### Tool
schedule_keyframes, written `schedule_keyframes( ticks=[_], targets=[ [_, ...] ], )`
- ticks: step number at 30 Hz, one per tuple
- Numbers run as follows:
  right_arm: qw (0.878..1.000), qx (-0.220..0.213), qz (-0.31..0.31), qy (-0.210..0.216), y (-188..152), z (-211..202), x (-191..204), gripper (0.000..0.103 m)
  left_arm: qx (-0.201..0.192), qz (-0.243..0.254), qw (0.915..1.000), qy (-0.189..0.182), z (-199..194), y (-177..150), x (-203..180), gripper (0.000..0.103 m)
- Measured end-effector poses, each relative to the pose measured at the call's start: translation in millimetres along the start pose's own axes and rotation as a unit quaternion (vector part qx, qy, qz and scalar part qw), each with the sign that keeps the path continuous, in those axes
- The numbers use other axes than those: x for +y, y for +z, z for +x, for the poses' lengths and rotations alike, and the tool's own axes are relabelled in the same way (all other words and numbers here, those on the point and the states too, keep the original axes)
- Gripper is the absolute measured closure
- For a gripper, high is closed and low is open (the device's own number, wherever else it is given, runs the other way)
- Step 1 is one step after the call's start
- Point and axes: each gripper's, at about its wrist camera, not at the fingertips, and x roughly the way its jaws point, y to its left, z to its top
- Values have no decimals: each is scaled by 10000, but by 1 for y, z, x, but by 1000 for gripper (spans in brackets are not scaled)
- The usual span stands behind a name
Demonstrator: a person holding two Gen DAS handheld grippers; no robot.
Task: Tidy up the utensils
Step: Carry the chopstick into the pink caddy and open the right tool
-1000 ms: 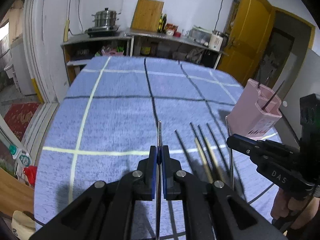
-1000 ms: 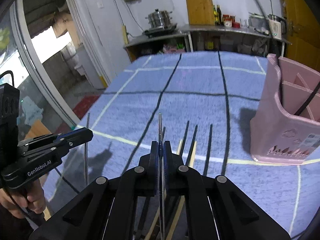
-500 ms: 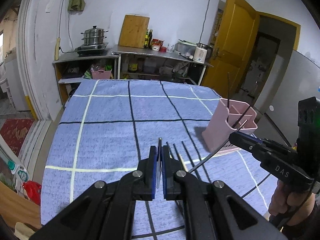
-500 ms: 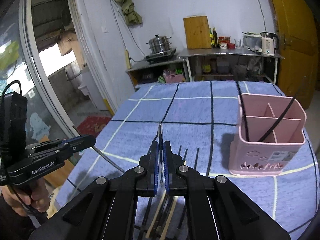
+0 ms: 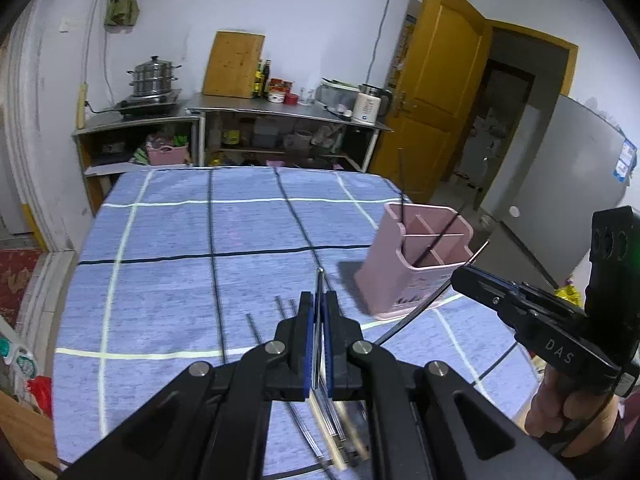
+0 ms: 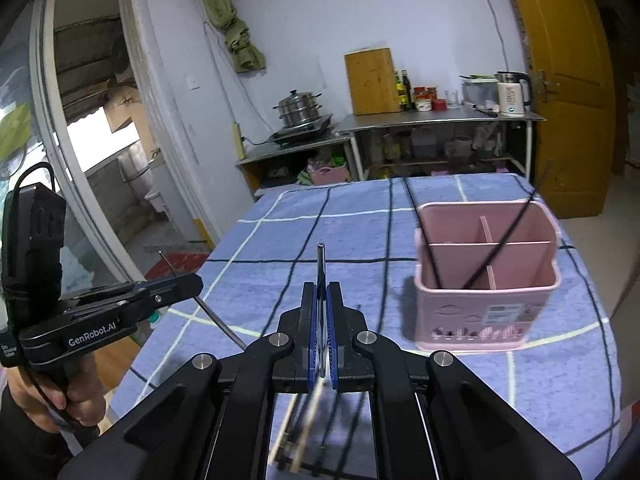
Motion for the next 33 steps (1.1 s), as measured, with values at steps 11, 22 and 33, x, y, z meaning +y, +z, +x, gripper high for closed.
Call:
schedule_keyframes(
  ticks=[11, 22, 33],
  targets=[
    [9975, -429, 345, -434, 26, -39, -51, 98, -59, 117, 9976, -687, 23, 37, -52, 98],
    [9916, -972, 451, -720, 74, -61, -80, 98, -406, 101, 9937, -1037, 32, 95, -85, 98],
    [9920, -737, 643, -796, 67, -24, -105, 98, -258, 25, 9953, -930, 78, 97, -83, 98]
  ],
)
